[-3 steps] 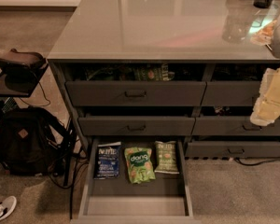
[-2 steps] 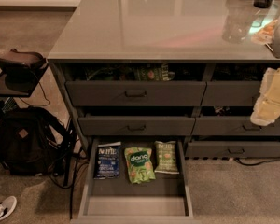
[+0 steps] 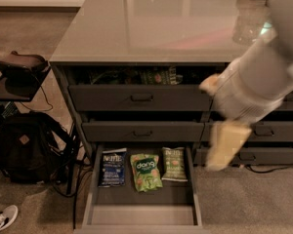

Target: Pick green jalapeno chip bag from bottom drawer and place on counter

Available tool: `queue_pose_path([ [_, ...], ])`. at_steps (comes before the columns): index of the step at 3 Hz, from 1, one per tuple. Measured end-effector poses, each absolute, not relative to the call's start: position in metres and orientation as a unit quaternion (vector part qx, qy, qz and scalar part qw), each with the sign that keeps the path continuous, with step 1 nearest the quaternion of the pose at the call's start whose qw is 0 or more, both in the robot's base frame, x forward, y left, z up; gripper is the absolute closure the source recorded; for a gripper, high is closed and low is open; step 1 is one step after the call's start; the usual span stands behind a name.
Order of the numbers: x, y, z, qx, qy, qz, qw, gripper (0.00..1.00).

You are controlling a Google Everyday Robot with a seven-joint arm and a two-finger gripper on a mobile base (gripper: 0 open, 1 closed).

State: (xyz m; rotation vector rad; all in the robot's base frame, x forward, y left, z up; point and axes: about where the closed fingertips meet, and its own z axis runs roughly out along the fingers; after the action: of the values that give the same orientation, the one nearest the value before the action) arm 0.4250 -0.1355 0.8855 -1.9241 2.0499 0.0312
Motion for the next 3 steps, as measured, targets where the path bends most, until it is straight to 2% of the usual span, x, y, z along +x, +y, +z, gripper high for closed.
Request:
queue_pose_path([
  [1,0.414,-0.065,0.781,-0.695,0.694,0.105,0.158,0.0],
  [2,0.393,-0.015,0.657,-0.686,0.692,0.191,0.118,0.0],
  [3,0.402,-0.001,0.573,-0.649,0.709,0.24,0.131,0.0],
])
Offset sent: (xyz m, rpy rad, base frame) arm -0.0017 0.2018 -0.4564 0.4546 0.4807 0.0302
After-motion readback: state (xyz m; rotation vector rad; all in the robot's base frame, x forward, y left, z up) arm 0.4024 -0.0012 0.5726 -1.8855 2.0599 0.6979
